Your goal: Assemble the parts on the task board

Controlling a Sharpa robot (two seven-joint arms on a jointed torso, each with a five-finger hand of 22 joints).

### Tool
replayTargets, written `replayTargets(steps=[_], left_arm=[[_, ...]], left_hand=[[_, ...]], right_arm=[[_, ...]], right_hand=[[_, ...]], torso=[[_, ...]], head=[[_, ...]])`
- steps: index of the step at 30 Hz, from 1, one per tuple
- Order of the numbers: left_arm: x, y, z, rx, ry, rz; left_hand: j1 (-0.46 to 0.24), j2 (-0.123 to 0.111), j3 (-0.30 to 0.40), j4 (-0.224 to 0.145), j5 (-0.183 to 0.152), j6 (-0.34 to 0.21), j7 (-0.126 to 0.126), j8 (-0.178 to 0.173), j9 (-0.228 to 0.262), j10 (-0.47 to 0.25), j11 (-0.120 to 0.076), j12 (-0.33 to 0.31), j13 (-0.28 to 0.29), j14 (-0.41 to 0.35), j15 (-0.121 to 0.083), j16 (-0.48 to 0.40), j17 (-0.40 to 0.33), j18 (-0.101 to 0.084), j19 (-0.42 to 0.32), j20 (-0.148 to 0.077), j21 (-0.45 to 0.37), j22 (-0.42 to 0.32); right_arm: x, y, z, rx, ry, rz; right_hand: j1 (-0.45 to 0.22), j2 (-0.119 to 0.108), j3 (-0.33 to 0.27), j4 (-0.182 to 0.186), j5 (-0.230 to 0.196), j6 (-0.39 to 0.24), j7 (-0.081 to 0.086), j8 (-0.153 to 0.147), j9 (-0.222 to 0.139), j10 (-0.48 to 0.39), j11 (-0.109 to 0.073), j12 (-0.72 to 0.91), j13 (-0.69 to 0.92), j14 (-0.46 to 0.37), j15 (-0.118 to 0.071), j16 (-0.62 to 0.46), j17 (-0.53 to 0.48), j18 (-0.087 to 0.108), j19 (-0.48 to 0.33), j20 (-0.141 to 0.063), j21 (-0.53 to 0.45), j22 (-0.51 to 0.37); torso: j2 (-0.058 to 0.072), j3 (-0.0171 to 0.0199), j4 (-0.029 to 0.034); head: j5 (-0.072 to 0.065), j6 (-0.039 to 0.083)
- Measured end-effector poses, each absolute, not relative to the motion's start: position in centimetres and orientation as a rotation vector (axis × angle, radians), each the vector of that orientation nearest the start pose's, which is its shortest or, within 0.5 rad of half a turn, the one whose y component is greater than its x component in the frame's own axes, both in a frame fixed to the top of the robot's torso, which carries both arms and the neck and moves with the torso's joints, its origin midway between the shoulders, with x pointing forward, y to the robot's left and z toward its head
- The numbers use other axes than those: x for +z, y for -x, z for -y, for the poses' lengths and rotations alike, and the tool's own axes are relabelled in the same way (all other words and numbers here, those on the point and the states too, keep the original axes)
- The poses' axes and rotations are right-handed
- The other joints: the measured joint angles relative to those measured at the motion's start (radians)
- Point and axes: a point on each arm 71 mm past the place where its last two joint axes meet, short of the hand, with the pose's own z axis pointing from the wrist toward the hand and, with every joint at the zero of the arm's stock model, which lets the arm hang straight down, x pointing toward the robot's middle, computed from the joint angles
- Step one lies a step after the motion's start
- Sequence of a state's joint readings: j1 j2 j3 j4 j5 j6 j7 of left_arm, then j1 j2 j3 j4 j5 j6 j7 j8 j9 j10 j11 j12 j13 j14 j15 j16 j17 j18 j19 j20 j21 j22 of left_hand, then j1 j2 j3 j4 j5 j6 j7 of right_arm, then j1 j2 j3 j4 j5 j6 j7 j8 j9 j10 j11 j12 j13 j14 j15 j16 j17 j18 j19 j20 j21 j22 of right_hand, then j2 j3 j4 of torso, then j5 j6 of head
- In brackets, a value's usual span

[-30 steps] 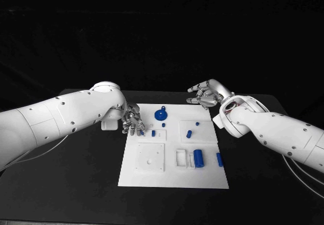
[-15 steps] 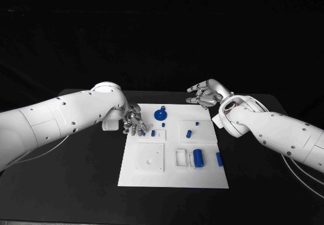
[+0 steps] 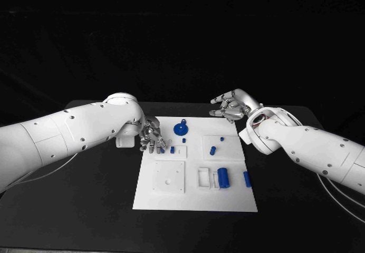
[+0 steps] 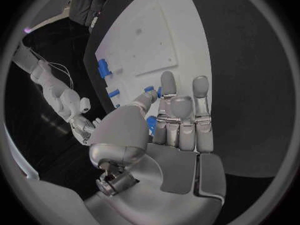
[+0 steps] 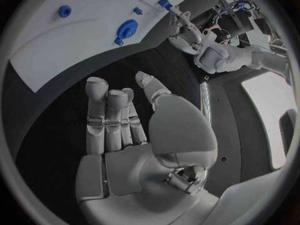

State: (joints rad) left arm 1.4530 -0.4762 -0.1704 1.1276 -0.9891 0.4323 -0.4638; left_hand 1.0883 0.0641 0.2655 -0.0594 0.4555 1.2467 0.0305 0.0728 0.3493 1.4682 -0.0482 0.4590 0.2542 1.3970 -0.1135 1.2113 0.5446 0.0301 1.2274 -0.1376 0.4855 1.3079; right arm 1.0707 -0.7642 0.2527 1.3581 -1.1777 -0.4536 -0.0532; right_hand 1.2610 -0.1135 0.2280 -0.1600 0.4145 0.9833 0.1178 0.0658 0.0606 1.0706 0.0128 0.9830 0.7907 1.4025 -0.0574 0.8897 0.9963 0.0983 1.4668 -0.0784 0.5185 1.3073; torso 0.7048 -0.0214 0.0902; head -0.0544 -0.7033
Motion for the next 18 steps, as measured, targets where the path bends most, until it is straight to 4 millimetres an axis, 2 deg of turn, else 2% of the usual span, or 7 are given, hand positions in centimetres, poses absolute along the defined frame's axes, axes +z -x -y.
replayTargets(steps=[18], left_arm=[[-16.35, -55.6, -14.38, -0.335, -0.076, -2.422]], left_hand=[[0.0, 0.0, 0.008, -0.008, -0.004, 0.0, 0.0, 0.0, 0.0, 0.0, 0.0, 0.0, 0.001, -0.004, 0.0, 0.004, 0.0, 0.0, 0.0, 0.0, 0.0, 0.0]], right_arm=[[-15.28, -53.07, 22.99, 0.789, -0.358, -1.444]], right_hand=[[0.0, 0.0, 0.006, -0.006, 0.0, 0.0, 0.0, 0.0, 0.0, 0.0, 0.0, 0.0, 0.0, 0.0, 0.0, 0.0, 0.001, 0.0, 0.0, 0.0, 0.0, 0.0]], torso=[[0.0, -0.0003, -0.0001]], head=[[0.005, 0.002]])
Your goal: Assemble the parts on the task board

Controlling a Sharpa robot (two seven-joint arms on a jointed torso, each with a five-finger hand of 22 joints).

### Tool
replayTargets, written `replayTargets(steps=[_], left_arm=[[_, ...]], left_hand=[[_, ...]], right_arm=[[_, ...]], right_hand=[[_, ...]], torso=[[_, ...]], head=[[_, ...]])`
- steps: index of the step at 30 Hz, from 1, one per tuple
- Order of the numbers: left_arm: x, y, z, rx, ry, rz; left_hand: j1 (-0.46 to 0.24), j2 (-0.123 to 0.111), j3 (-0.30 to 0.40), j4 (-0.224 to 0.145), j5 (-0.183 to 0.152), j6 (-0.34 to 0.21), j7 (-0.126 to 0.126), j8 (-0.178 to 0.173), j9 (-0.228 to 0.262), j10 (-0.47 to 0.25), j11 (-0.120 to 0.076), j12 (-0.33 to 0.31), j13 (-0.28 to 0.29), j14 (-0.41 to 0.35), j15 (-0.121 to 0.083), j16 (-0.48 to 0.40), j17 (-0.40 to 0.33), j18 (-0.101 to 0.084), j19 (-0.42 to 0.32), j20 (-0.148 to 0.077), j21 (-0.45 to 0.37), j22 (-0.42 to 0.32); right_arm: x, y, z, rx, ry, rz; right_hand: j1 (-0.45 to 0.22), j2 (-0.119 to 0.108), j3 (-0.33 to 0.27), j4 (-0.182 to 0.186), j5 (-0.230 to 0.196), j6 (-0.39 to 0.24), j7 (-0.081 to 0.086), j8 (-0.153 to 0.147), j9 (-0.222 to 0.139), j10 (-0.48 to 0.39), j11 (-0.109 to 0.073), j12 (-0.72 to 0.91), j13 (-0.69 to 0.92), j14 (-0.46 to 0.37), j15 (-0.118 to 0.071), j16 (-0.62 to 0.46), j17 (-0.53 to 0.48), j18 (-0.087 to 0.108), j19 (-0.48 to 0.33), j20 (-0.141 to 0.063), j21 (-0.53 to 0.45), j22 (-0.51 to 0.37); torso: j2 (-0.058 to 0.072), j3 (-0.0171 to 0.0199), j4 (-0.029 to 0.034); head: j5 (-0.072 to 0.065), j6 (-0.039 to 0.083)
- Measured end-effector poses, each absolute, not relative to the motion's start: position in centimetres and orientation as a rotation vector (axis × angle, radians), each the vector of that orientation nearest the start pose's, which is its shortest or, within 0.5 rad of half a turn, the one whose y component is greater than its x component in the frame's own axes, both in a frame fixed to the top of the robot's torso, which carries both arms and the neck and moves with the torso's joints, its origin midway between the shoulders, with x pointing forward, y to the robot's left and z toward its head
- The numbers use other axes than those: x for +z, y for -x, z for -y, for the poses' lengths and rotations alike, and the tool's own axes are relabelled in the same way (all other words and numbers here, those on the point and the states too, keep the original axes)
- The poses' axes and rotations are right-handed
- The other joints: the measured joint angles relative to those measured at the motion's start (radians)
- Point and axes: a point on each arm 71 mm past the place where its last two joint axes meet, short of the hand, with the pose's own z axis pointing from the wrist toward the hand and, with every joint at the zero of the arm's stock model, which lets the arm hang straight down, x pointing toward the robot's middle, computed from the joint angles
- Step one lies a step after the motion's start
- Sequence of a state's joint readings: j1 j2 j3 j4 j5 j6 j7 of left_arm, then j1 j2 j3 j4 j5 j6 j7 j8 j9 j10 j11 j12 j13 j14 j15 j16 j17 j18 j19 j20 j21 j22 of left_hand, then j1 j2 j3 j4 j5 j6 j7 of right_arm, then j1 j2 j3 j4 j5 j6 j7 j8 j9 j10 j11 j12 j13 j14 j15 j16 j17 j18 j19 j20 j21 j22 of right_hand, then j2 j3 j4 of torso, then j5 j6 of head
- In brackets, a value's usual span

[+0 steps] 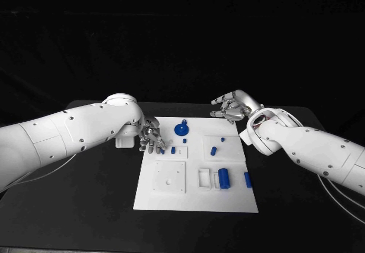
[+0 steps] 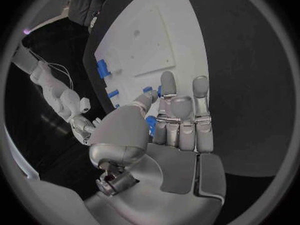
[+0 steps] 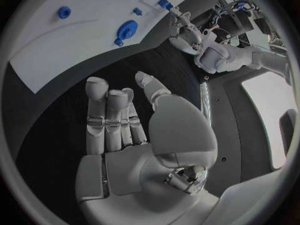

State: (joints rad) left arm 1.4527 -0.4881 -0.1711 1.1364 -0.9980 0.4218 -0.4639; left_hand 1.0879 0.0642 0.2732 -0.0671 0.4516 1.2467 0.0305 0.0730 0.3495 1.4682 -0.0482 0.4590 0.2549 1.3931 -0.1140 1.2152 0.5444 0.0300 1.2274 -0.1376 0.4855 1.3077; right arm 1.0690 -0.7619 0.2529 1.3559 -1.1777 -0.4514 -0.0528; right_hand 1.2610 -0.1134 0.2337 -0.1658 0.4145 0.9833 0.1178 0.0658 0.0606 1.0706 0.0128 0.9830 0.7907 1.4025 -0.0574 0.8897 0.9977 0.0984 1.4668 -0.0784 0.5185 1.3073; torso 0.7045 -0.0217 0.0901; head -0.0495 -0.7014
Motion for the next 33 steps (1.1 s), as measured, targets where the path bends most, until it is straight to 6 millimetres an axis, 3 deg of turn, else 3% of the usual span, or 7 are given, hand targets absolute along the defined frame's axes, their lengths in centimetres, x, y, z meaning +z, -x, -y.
replayTargets(steps=[3, 4, 27, 33], left_arm=[[-16.31, -55.66, -14.41, -0.333, -0.072, -2.412], [-16.29, -55.68, -14.37, -0.338, -0.07, -2.408], [-16.39, -55.65, -14.26, -0.375, -0.066, -2.382], [-16.38, -55.63, -14.61, -0.377, -0.055, -2.376]], left_hand=[[0.0, 0.0, 0.011, -0.005, 0.0, 0.0, 0.0, -0.001, 0.001, 0.0, 0.0, 0.0, 0.0, 0.0, 0.0, 0.0, 0.0, 0.0, 0.0, 0.0, 0.0, 0.0], [0.0, -0.002, 0.081, -0.074, -0.001, 0.0, 0.0, -0.006, 0.001, -0.004, -0.004, 0.0, 0.0, -0.003, -0.003, 0.0, 0.0, 0.001, 0.0, 0.0, 0.0, 0.0], [0.006, -0.005, 0.086, -0.073, 0.002, 0.002, 0.002, -0.006, -0.001, -0.003, -0.003, 0.004, 0.001, -0.003, 0.0, 0.0, 0.0, 0.0, 0.0, 0.0, 0.0, 0.0], [0.01, -0.009, 0.09, -0.069, 0.028, 0.002, 0.002, -0.006, -0.013, -0.003, -0.003, 0.012, 0.002, 0.0, -0.003, 0.0, 0.002, 0.0, 0.0, 0.0, 0.0, 0.0]], right_arm=[[-15.29, -53.07, 22.99, 0.789, -0.358, -1.444], [-15.3, -53.07, 22.99, 0.789, -0.359, -1.445], [-15.35, -53.07, 22.99, 0.79, -0.358, -1.449], [-15.36, -53.08, 22.99, 0.79, -0.357, -1.449]], right_hand=[[0.0, 0.0, 0.0, 0.0, 0.0, 0.0, 0.0, 0.0, 0.0, 0.0, 0.0, 0.0, 0.0, 0.0, 0.0, 0.0, 0.0, 0.0, 0.0, 0.0, 0.0, 0.0], [0.0, 0.0, 0.0, 0.0, 0.0, 0.0, 0.0, 0.0, 0.0, 0.0, 0.0, 0.0, 0.0, 0.0, 0.0, 0.0, 0.0, 0.0, 0.0, 0.0, 0.0, 0.0], [0.0, 0.0, 0.0, 0.0, 0.0, 0.0, 0.0, 0.0, 0.0, 0.0, 0.0, 0.0, 0.0, 0.0, 0.0, 0.0, 0.0, 0.0, 0.0, 0.0, 0.0, 0.0], [0.0, 0.0, 0.0, 0.0, 0.0, 0.0, 0.0, 0.0, 0.0, 0.0, 0.0, 0.0, 0.0, 0.0, 0.0, 0.0, 0.0, 0.0, 0.0, 0.0, 0.0, 0.0]], torso=[[0.0, 0.0, -0.0001], [0.0, 0.0, -0.0001], [0.001, 0.0008, -0.0003], [0.001, 0.0006, -0.0002]], head=[[0.0, 0.001], [0.0, 0.001], [-0.001, 0.002], [-0.001, 0.001]])
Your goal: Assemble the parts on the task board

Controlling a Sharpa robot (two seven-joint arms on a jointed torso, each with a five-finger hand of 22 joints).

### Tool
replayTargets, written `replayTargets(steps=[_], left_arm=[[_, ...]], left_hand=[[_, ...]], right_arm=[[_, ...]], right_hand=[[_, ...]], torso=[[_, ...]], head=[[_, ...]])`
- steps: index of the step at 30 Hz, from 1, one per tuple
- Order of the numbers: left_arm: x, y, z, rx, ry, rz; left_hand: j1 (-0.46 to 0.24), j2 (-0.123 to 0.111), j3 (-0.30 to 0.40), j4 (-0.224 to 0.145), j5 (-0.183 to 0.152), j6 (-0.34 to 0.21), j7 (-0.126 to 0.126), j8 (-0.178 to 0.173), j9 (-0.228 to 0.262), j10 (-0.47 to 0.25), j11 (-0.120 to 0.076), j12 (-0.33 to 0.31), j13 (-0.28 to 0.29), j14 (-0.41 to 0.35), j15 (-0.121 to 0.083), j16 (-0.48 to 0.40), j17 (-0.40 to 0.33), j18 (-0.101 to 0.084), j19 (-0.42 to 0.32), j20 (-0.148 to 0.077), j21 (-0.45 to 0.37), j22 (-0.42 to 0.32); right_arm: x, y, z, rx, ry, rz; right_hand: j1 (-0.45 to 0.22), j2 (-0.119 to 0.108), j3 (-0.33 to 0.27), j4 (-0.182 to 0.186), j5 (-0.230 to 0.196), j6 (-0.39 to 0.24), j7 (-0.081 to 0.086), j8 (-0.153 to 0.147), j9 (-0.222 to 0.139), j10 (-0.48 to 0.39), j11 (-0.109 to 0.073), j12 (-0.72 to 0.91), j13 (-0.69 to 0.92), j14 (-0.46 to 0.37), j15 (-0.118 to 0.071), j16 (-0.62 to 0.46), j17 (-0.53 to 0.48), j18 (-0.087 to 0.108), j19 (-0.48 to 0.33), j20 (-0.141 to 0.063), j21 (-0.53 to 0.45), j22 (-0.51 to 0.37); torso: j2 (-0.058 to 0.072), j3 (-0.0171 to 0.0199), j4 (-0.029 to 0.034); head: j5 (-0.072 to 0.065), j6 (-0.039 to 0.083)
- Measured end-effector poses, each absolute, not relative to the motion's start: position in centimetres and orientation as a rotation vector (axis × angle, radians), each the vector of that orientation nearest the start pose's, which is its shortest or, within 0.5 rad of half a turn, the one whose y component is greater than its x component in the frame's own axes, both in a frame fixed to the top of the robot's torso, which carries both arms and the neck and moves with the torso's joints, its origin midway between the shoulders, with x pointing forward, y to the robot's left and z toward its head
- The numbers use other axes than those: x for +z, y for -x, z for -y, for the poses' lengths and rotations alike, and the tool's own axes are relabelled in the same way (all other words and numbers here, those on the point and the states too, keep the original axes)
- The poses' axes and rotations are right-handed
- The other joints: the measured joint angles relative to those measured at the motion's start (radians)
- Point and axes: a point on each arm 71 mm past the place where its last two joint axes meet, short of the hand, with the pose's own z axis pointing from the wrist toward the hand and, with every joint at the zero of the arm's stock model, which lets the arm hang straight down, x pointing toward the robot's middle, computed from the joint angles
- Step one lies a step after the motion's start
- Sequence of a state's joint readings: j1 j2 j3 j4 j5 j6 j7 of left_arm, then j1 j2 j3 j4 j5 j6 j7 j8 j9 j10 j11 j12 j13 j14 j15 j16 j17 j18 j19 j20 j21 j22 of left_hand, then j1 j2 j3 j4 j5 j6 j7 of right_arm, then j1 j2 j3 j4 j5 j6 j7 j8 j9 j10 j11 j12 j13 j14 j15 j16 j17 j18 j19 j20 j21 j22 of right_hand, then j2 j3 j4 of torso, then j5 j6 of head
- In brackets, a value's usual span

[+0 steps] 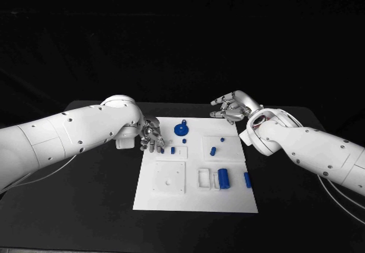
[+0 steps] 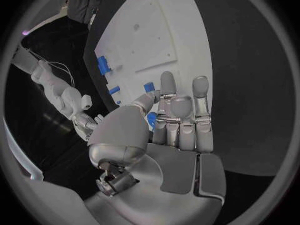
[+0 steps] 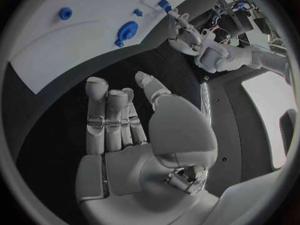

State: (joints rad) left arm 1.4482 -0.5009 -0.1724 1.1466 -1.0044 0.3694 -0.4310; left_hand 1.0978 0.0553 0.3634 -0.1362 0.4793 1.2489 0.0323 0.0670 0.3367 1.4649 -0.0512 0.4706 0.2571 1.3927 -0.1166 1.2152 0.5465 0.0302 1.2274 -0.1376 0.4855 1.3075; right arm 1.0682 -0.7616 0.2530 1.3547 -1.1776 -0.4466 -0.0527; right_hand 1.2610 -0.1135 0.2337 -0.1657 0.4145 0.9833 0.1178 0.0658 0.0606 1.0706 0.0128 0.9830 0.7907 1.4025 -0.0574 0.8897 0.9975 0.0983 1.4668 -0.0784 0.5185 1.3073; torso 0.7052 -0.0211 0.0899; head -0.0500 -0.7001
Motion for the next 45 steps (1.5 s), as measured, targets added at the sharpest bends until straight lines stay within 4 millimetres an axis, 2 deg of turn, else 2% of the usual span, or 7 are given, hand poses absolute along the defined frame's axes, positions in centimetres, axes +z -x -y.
replayTargets(steps=[9, 15, 23, 26, 34, 40, 45], left_arm=[[-16.3, -55.7, -15.0, -0.393, -0.018, -2.361], [-16.2, -55.6, -15.3, -0.411, 0.013, -2.353], [-16.1, -55.6, -15.8, -0.431, 0.05, -2.346], [-16.1, -55.6, -15.9, -0.437, 0.062, -2.345], [-16.0, -55.6, -16.3, -0.443, 0.09, -2.337], [-15.9, -55.8, -16.4, -0.437, 0.105, -2.329], [-15.9, -56.0, -16.3, -0.411, 0.107, -2.33]], left_hand=[[-0.012, -0.037, 0.035, -0.001, -0.029, 0.007, -0.011, 0.003, 0.016, 0.004, -0.002, 0.014, -0.002, 0.01, -0.003, 0.0, 0.01, 0.0, 0.017, -0.002, -0.024, 0.0], [0.008, -0.074, 0.004, 0.06, -0.14, 0.003, -0.029, 0.002, 0.03, 0.0, -0.015, 0.024, -0.002, 0.022, -0.015, 0.004, 0.019, 0.0, 0.033, -0.004, -0.059, 0.0], [0.006, -0.099, -0.044, 0.118, -0.231, 0.017, -0.035, 0.002, 0.026, 0.0, -0.016, 0.032, 0.0, 0.024, -0.018, 0.004, 0.026, 0.0, 0.043, -0.007, -0.075, 0.0], [0.012, -0.085, -0.142, 0.141, -0.189, 0.023, -0.034, 0.002, 0.021, 0.001, -0.017, 0.037, 0.002, 0.024, -0.018, 0.004, 0.028, -0.015, 0.05, -0.007, -0.085, 0.0], [0.039, -0.058, -0.232, 0.171, -0.198, 0.023, -0.034, 0.002, 0.004, 0.001, -0.017, 0.037, 0.004, 0.024, -0.018, 0.004, 0.029, -0.015, 0.054, -0.011, -0.093, 0.0], [-0.003, -0.062, -0.268, 0.233, -0.352, 0.023, -0.034, 0.002, -0.01, 0.001, -0.017, 0.037, 0.006, 0.024, -0.018, 0.004, 0.028, -0.015, 0.058, -0.007, -0.094, 0.0], [-0.027, -0.086, -0.244, 0.289, -0.395, 0.027, -0.031, 0.002, -0.017, 0.001, -0.017, 0.037, 0.009, 0.024, -0.018, 0.004, 0.022, -0.015, 0.058, -0.007, -0.097, 0.0]], right_arm=[[-15.4, -53.1, 23.0, 0.789, -0.358, -1.45], [-15.4, -53.1, 23.0, 0.789, -0.358, -1.45], [-15.4, -53.1, 23.1, 0.788, -0.358, -1.45], [-15.4, -53.1, 23.1, 0.788, -0.358, -1.45], [-15.4, -53.1, 23.1, 0.787, -0.358, -1.45], [-15.4, -53.1, 23.1, 0.787, -0.358, -1.45], [-15.4, -53.1, 23.1, 0.787, -0.358, -1.45]], right_hand=[[0.0, 0.0, 0.0, 0.0, 0.0, 0.0, 0.0, 0.0, 0.0, 0.0, 0.0, 0.0, 0.0, 0.0, 0.0, 0.0, 0.0, 0.0, 0.0, 0.0, 0.0, 0.0], [0.0, 0.0, 0.0, 0.0, 0.0, 0.0, 0.0, 0.0, 0.0, 0.0, 0.0, 0.0, 0.0, 0.0, 0.0, 0.0, 0.0, 0.0, 0.0, 0.0, 0.0, 0.0], [0.0, 0.0, 0.0, 0.0, 0.0, 0.0, 0.0, 0.0, 0.0, 0.0, 0.0, 0.0, 0.0, 0.0, 0.0, 0.0, 0.0, 0.0, 0.0, 0.0, 0.0, 0.0], [0.0, 0.0, 0.0, 0.0, 0.0, 0.0, 0.0, 0.0, 0.0, 0.0, 0.0, 0.0, 0.0, 0.0, 0.0, 0.0, 0.0, 0.0, 0.0, 0.0, 0.0, 0.0], [0.0, 0.0, 0.0, 0.0, 0.0, 0.0, 0.0, 0.0, 0.0, 0.0, 0.0, 0.0, 0.0, 0.0, 0.0, 0.0, 0.0, 0.0, 0.0, 0.0, 0.0, 0.0], [0.0, 0.0, 0.0, 0.0, 0.0, 0.0, 0.0, 0.0, 0.0, 0.0, 0.0, 0.0, 0.0, 0.0, 0.0, 0.0, 0.0, 0.0, 0.0, 0.0, 0.0, 0.0], [0.0, 0.0, 0.0, 0.0, 0.0, 0.0, 0.0, 0.0, 0.0, 0.0, 0.0, 0.0, 0.0, 0.0, 0.0, 0.0, 0.0, 0.0, 0.0, 0.0, 0.0, 0.0]], torso=[[0.0, -0.0006, 0.0012], [-0.001, -0.0002, 0.0014], [-0.001, 0.0001, 0.0001], [0.0, 0.0, -0.0005], [0.0, 0.0002, -0.0005], [0.0, 0.0, 0.0001], [0.0, 0.0001, 0.0001]], head=[[-0.001, 0.001], [0.0, 0.002], [0.003, 0.005], [0.003, 0.006], [0.002, 0.009], [0.002, 0.01], [0.002, 0.012]])
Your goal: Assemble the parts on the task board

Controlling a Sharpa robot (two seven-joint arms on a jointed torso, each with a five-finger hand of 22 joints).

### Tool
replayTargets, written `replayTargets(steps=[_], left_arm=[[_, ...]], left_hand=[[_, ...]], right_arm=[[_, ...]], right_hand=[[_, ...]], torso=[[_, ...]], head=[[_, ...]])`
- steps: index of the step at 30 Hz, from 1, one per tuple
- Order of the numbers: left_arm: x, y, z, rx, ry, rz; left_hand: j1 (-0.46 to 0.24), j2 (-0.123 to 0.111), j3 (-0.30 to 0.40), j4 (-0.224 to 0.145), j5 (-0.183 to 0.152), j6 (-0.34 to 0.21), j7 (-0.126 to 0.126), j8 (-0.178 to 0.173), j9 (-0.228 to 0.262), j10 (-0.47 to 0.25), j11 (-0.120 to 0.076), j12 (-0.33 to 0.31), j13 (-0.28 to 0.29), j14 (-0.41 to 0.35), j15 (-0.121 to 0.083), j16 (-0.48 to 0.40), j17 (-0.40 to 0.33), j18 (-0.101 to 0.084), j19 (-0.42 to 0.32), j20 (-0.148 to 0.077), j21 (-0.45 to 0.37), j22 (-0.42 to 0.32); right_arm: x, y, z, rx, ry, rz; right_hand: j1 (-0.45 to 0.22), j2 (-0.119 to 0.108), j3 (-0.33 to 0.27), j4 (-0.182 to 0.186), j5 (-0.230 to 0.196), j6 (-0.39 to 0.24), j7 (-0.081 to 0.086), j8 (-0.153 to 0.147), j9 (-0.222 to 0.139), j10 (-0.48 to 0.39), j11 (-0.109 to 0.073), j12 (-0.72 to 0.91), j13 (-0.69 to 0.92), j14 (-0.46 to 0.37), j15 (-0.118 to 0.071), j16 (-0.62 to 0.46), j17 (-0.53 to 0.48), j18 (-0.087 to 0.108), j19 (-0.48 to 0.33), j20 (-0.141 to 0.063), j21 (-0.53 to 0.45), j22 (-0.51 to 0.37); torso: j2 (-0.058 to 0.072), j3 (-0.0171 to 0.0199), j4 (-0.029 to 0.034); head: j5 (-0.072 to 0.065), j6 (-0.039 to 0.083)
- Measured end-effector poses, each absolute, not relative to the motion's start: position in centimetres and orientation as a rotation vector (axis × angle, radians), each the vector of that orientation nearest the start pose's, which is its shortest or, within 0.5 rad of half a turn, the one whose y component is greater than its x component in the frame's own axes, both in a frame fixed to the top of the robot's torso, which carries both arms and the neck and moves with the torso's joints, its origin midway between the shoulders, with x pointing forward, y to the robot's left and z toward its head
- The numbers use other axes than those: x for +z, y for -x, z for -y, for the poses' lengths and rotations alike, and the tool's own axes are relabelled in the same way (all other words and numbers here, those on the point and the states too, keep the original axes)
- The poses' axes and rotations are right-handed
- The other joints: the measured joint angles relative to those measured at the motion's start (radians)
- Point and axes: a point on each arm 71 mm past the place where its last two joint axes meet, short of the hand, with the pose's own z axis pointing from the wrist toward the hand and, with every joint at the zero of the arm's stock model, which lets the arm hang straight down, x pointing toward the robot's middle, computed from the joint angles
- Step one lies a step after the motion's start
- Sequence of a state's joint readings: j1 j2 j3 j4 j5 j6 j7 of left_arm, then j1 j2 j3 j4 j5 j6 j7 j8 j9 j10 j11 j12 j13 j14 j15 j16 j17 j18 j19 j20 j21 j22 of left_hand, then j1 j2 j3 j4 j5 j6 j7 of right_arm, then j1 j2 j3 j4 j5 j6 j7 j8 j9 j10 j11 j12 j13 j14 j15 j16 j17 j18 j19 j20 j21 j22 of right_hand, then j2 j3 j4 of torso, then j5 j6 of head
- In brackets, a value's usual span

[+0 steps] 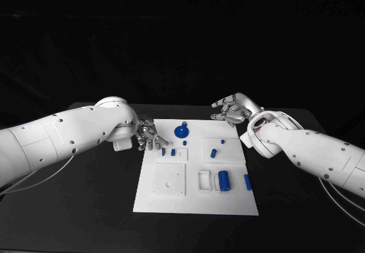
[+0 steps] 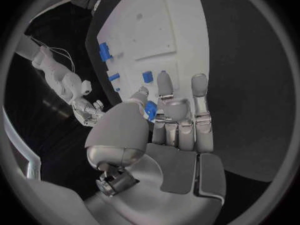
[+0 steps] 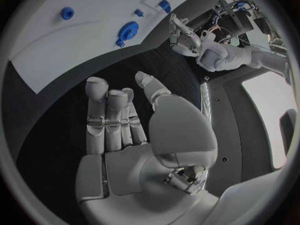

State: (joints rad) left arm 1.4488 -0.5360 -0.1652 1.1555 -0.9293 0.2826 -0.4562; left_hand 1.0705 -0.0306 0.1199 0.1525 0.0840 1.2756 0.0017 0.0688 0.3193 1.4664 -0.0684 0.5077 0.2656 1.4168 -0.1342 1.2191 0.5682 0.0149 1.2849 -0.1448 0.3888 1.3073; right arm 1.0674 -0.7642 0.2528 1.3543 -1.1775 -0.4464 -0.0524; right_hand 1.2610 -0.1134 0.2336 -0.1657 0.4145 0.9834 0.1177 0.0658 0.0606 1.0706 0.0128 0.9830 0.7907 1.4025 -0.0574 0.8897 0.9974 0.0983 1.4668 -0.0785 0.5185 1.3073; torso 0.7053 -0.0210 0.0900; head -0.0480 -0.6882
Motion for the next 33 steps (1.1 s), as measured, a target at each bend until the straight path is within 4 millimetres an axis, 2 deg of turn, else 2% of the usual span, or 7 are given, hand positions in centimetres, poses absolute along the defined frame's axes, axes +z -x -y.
replayTargets(steps=[4, 5, 7, 13, 19, 33], left_arm=[[-16.0, -56.2, -16.4, -0.378, 0.103, -2.341], [-16.0, -56.2, -16.3, -0.37, 0.101, -2.345], [-16.1, -56.3, -16.3, -0.352, 0.096, -2.356], [-16.2, -56.4, -16.0, -0.31, 0.075, -2.389], [-16.4, -56.5, -15.8, -0.287, 0.062, -2.409], [-16.6, -56.6, -15.1, -0.285, 0.054, -2.418]], left_hand=[[-0.005, -0.005, 0.008, 0.017, 0.0, -0.011, 0.011, 0.0, -0.004, -0.001, 0.003, -0.006, 0.0, -0.008, 0.007, -0.007, -0.016, 0.0, 0.0, 0.0, -0.005, 0.0], [-0.01, -0.01, 0.01, 0.023, -0.004, -0.02, 0.016, 0.0, -0.007, -0.001, 0.01, -0.016, -0.001, -0.018, 0.007, -0.015, -0.024, 0.0, 0.0, 0.0, -0.008, 0.0], [-0.015, -0.015, 0.015, 0.033, -0.008, -0.041, 0.02, 0.0, -0.012, -0.001, 0.01, -0.03, -0.002, -0.021, 0.009, -0.019, -0.031, 0.0, 0.0, 0.0, -0.008, 0.0], [-0.015, -0.015, 0.015, 0.034, -0.005, -0.043, 0.021, 0.0, -0.013, -0.001, 0.01, -0.032, 0.0, -0.02, 0.009, -0.019, -0.035, 0.0, -0.004, 0.004, -0.012, 0.001], [-0.001, 0.028, -0.013, -0.014, 0.027, -0.043, 0.021, 0.0, -0.017, -0.001, 0.01, -0.037, 0.007, -0.022, 0.011, -0.019, -0.042, 0.0, -0.004, 0.004, -0.012, 0.001], [0.017, 0.077, -0.029, -0.072, 0.043, -0.043, 0.021, 0.0, -0.019, -0.001, 0.01, -0.037, 0.011, -0.027, 0.009, -0.015, -0.046, 0.0, -0.004, 0.004, -0.012, 0.001]], right_arm=[[-15.4, -53.1, 23.1, 0.787, -0.358, -1.45], [-15.4, -53.0, 23.1, 0.787, -0.358, -1.45], [-15.4, -53.0, 23.2, 0.787, -0.358, -1.45], [-15.4, -53.0, 23.1, 0.787, -0.358, -1.45], [-15.4, -53.0, 23.1, 0.788, -0.358, -1.45], [-15.4, -53.0, 23.1, 0.79, -0.357, -1.45]], right_hand=[[0.0, 0.0, 0.0, 0.0, 0.0, 0.0, 0.0, 0.0, 0.0, 0.0, 0.0, 0.0, 0.0, 0.0, 0.0, 0.0, 0.0, 0.0, 0.0, 0.0, 0.004, 0.0], [0.0, 0.0, 0.0, 0.0, 0.0, 0.0, 0.0, 0.0, 0.0, 0.0, 0.0, 0.0, 0.0, 0.0, 0.0, 0.0, 0.0, 0.0, 0.0, 0.0, 0.004, 0.0], [0.0, 0.0, 0.0, 0.0, 0.0, 0.0, 0.0, 0.0, 0.0, 0.0, 0.0, 0.0, 0.0, 0.0, 0.0, 0.0, 0.0, 0.0, 0.0, 0.0, 0.004, 0.0], [0.0, 0.0, 0.0, 0.0, 0.0, 0.0, 0.0, 0.0, 0.0, 0.0, 0.0, 0.0, 0.0, 0.0, 0.0, 0.0, 0.0, 0.0, 0.0, 0.0, 0.004, 0.0], [0.0, 0.0, 0.0, 0.0, 0.0, 0.0, 0.0, 0.0, 0.0, 0.0, 0.0, 0.0, 0.0, 0.0, 0.0, 0.0, 0.0, 0.0, 0.0, 0.0, 0.004, 0.0], [0.0, 0.0, 0.0, 0.0, 0.0, 0.0, 0.0, 0.0, 0.0, 0.0, 0.0, 0.0, 0.0, 0.0, 0.0, 0.0, 0.0, 0.0, 0.0, 0.0, 0.004, 0.0]], torso=[[0.0, -0.0001, 0.0], [0.001, -0.0001, 0.0], [0.001, -0.0001, 0.0], [0.001, 0.0, -0.0012], [0.001, 0.0006, -0.0012], [0.001, 0.0006, -0.0015]], head=[[0.0, 0.001], [0.0, 0.001], [0.0, 0.0], [0.001, -0.004], [-0.001, -0.005], [-0.008, -0.008]])
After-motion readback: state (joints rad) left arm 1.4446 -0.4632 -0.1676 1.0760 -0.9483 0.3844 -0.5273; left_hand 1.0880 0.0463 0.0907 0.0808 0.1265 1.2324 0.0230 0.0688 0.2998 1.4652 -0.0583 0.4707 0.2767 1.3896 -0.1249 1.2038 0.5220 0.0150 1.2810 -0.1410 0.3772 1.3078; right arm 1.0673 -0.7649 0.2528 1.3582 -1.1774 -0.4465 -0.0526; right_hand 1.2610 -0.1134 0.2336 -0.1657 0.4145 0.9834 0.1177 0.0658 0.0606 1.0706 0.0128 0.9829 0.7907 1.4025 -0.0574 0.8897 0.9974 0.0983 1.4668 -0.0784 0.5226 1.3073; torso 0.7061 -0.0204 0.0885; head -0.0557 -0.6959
